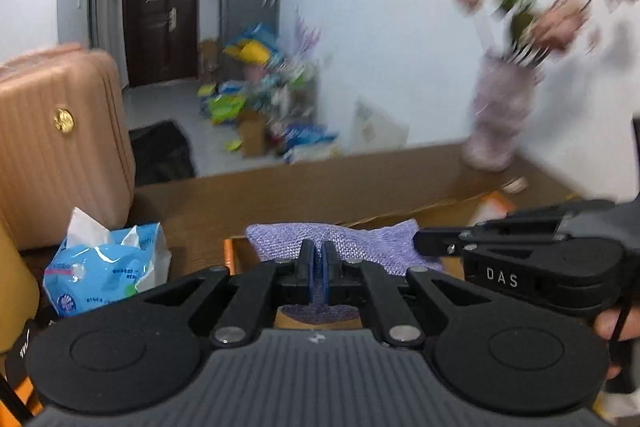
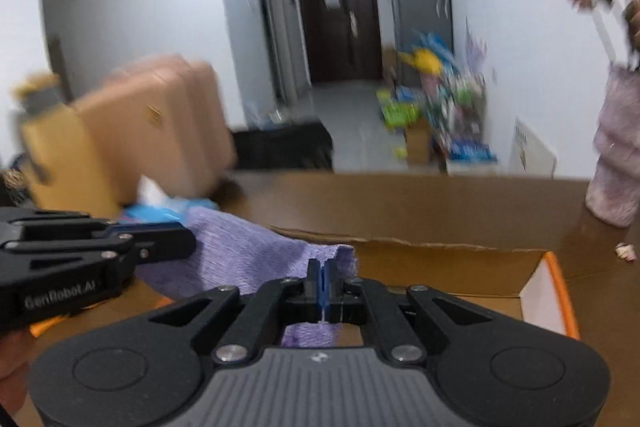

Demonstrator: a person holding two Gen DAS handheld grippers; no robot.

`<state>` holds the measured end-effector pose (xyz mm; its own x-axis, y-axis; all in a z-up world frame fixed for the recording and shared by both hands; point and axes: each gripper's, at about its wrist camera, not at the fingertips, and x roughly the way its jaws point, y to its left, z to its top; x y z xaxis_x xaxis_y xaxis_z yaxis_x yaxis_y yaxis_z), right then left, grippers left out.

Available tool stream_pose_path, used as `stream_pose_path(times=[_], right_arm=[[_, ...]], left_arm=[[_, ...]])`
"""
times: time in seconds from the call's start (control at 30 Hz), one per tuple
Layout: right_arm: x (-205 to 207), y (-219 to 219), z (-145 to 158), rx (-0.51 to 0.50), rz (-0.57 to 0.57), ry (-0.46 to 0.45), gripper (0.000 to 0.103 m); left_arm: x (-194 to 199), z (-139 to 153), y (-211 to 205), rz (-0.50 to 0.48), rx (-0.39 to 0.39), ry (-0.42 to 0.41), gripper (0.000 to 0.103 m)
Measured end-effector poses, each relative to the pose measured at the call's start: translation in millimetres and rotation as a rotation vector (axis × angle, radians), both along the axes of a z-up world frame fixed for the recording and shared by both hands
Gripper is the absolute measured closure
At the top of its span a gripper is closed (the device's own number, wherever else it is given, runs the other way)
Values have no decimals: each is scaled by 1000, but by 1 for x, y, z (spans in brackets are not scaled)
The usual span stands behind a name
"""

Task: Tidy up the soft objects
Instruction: 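Carry the lilac pouch into the cardboard box and release it with both grippers, then move the right gripper to the white triangular sponge and grasp it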

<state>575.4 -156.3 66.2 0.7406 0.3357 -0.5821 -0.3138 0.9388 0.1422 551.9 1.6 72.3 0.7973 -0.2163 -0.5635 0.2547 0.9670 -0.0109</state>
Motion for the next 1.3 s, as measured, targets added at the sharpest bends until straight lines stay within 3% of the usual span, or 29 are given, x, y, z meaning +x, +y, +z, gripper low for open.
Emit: stream_pose_path(times=[0.1,0.17,0.2,0.23,0.27,0.3,0.43,0.47,0.57,0.73,0.87,1.1,1.3], right_arm=[[41,9,-27,-28,-32,65,100],[60,12,-45,-20,-18,145,89],[63,10,-49,-3,-20,166,89],[65,9,-49,13,-2,178,88],[64,9,-48,18,19,172,77],[61,9,-45,9,29,166,73],[38,-3,-19,10,16,115,66],[30,-10,-9,14,14,98,62],[0,-32,25,11,-14,29,47],[-70,-67,74,-30,-15,-62,34],[-127,-86,95,-40,-42,-152,27],[-212,-115,108,17,-78,-253,26],[-292,-121,88,41,-62,-314,20]], left_arm=[[30,-33,-6,0,75,81,96],[34,-44,-8,-5,99,106,91],[32,-45,-6,-7,95,103,87],[29,-43,-5,-9,90,91,83],[25,-40,-4,0,88,74,76],[21,-36,-3,10,87,63,70],[3,-7,1,41,84,17,63],[-7,3,4,47,83,0,57],[-37,35,8,84,84,-51,38],[-101,82,14,132,45,-136,29],[-152,104,17,166,38,-197,23],[-235,109,25,211,15,-263,19],[-316,73,38,237,-31,-266,12]])
